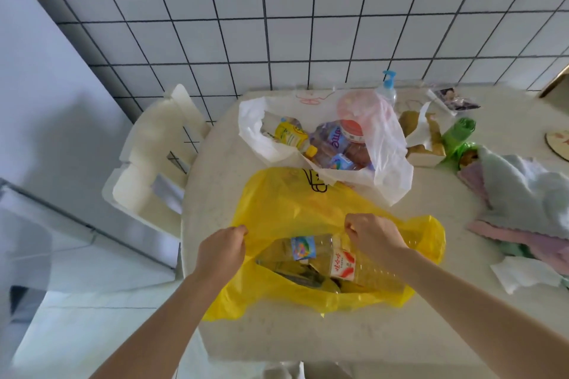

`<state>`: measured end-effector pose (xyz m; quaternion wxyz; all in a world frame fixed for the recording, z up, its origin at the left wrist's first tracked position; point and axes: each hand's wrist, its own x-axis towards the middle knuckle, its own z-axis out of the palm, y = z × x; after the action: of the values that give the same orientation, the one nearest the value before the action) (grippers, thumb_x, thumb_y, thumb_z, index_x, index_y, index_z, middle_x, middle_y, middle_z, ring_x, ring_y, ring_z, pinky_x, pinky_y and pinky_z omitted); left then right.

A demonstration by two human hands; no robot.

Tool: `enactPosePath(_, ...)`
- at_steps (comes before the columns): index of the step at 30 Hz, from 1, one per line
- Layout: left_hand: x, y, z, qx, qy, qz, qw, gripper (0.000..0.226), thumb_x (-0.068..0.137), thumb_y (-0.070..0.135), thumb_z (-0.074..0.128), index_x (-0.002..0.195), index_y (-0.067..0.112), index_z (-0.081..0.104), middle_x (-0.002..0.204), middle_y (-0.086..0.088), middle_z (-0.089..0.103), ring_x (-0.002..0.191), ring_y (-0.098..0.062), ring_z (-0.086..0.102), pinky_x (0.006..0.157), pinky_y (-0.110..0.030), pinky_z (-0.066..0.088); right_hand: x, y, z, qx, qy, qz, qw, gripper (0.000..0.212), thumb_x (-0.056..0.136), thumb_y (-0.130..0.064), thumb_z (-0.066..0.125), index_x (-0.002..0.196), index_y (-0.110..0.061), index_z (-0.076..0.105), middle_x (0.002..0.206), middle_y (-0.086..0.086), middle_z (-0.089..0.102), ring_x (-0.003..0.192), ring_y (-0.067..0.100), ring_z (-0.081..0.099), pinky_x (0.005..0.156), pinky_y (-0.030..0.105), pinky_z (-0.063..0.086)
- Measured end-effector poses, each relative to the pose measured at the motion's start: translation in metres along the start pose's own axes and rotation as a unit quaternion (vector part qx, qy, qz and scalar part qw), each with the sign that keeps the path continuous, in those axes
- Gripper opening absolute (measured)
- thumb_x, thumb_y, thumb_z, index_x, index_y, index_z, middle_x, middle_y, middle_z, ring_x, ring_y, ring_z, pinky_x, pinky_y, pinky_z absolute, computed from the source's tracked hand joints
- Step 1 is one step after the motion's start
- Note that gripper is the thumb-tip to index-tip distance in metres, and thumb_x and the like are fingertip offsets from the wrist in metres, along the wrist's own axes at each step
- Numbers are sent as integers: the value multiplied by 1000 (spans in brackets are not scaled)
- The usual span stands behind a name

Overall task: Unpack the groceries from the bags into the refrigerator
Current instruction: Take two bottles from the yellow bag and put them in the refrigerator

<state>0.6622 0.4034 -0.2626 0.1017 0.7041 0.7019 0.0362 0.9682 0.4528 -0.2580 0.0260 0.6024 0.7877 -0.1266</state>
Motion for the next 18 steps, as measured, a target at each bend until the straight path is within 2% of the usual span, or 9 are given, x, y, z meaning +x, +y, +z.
enactPosePath(2, 7, -1, -6, -42, 13, -23, 999, 24, 99, 24, 47, 113, 20, 64, 103, -5, 71, 94, -27, 65, 72, -35, 49, 5, 4, -6, 5, 20, 9, 1000, 19, 100, -33, 44, 100, -21, 58, 82, -5, 64, 65, 12, 58, 53, 21, 49)
enactPosePath(4, 15, -2, -11, -90, 37, -28, 995, 22, 98, 25, 51, 110, 16, 66, 99, -7, 71, 93, -30, 66, 71, -35, 49, 11, 10, -12, 23, 35, 14, 999, 20, 100, -34, 43, 101, -21, 57, 79, -3, 64, 64, 14, 58, 53, 22, 47)
enactPosePath(8, 36, -5, -14, -145, 78, -3, 986, 13, 94, 20, 58, 101, 13, 67, 91, -8, 72, 84, -31, 67, 68, -37, 52, 26, 21, -26, 134, 50, 49, 988, 12, 98, -30, 51, 94, -22, 58, 81, -5, 67, 61, 9, 61, 51, 18, 45)
enactPosePath(10, 49, -3, -16, -157, 95, 17, 983, 11, 92, 15, 60, 101, 12, 67, 92, -7, 71, 84, -29, 67, 69, -36, 52, 35, 26, -34, 183, 52, 67, 979, 11, 97, -28, 52, 91, -23, 58, 80, -9, 68, 60, 7, 63, 51, 22, 49)
enactPosePath(15, 90, 3, -26, -169, 127, 32, 977, 15, 92, 10, 60, 105, 8, 67, 99, -8, 70, 88, -26, 66, 77, -39, 55, 65, 46, -41, 231, 84, 89, 965, 9, 94, -23, 56, 88, -21, 62, 83, -7, 71, 74, 15, 65, 68, 39, 56)
enactPosePath(18, 114, 4, -25, -166, 120, 26, 978, 13, 93, 12, 60, 103, 9, 66, 97, -7, 69, 86, -24, 64, 75, -38, 54, 86, 56, -34, 227, 77, 93, 966, 8, 95, -21, 56, 99, -19, 62, 95, 1, 71, 89, 21, 65, 78, 32, 53)
